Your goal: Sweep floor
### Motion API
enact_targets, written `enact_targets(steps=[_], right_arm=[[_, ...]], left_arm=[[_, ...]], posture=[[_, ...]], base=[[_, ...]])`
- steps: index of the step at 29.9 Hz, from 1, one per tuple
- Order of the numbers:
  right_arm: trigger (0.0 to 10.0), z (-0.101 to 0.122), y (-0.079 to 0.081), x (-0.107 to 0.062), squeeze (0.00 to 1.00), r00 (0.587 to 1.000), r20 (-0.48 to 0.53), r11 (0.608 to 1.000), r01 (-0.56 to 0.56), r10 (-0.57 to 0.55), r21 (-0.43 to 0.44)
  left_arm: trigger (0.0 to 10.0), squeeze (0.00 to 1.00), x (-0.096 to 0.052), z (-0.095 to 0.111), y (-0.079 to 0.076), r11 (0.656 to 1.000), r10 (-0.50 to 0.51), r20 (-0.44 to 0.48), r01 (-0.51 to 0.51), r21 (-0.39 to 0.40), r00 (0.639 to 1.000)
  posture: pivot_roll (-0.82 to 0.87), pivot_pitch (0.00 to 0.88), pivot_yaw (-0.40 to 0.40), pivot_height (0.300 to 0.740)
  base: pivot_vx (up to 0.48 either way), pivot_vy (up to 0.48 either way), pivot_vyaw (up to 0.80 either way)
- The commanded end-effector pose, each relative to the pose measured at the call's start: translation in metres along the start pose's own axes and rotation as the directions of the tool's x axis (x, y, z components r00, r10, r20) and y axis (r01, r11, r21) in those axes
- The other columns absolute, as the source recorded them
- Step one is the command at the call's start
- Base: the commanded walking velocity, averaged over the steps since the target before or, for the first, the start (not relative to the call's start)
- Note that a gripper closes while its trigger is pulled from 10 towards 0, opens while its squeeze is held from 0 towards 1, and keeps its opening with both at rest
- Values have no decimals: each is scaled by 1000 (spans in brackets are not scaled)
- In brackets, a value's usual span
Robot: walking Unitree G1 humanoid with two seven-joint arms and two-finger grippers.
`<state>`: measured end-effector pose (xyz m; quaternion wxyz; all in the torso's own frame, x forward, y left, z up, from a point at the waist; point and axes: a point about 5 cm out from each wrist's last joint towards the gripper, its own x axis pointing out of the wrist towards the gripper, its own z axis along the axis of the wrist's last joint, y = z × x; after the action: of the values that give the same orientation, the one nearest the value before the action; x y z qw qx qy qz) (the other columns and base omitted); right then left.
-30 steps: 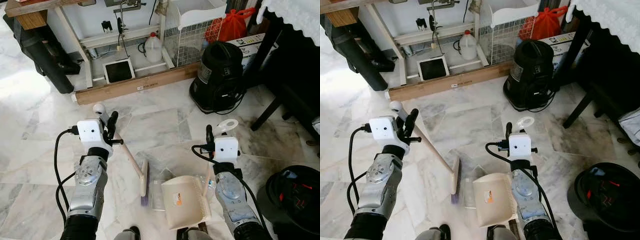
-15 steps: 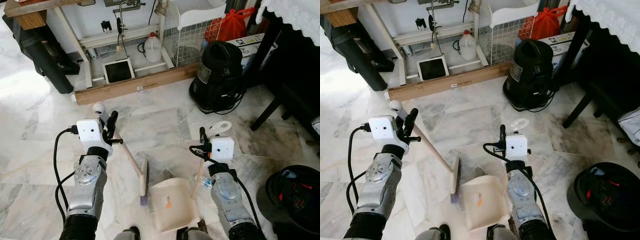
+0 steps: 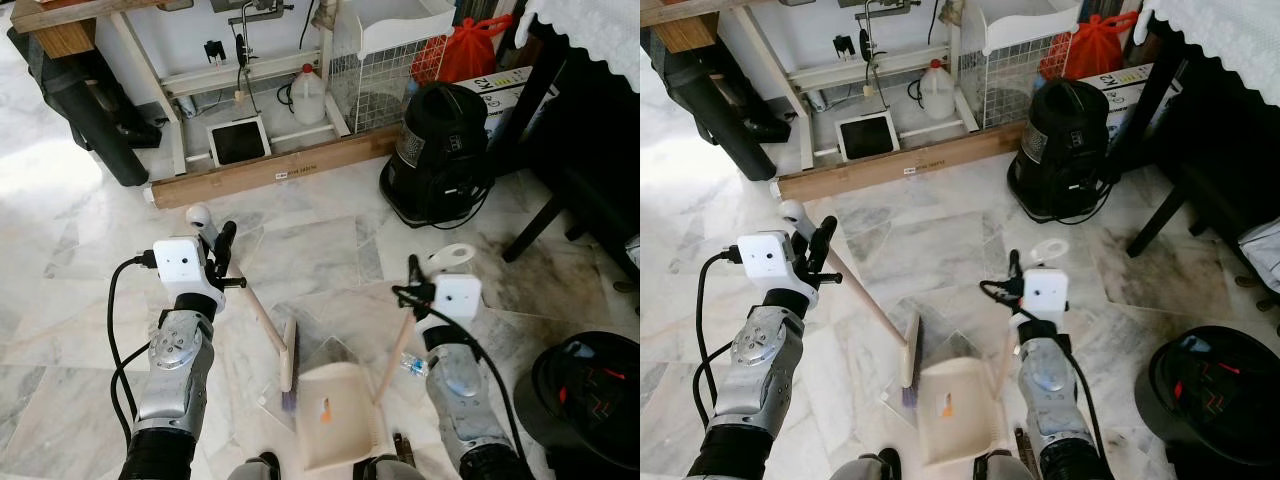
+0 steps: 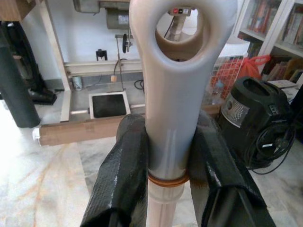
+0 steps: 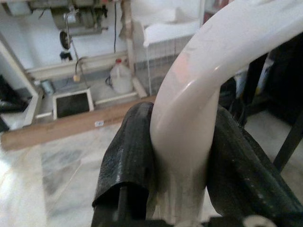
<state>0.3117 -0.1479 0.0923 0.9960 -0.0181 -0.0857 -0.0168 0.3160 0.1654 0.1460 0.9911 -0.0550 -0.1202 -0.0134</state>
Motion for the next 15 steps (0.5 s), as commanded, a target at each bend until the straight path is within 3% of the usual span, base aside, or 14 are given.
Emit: enact_targets(steps=[1, 7, 15], right_arm=[[10000, 18, -2, 6, 0, 996, 79, 999, 28, -29, 20], [10000, 23, -5, 8, 0, 995, 95, 999, 38, -40, 18], [10000, 7, -4, -2, 0, 999, 30, 999, 38, -38, -7]], left_arm=[[10000, 0, 2, 6, 2, 1000, 6, 31, -6, -8, 999], [10000, 0, 3, 5, 0, 1000, 5, 33, -5, -13, 999], [10000, 0, 2, 5, 3, 1000, 6, 34, -6, -7, 999]], posture=[[96, 215, 41, 740], [91, 209, 39, 740], [101, 206, 43, 740]], base=[[0, 0, 0], [0, 0, 0], [0, 0, 0]])
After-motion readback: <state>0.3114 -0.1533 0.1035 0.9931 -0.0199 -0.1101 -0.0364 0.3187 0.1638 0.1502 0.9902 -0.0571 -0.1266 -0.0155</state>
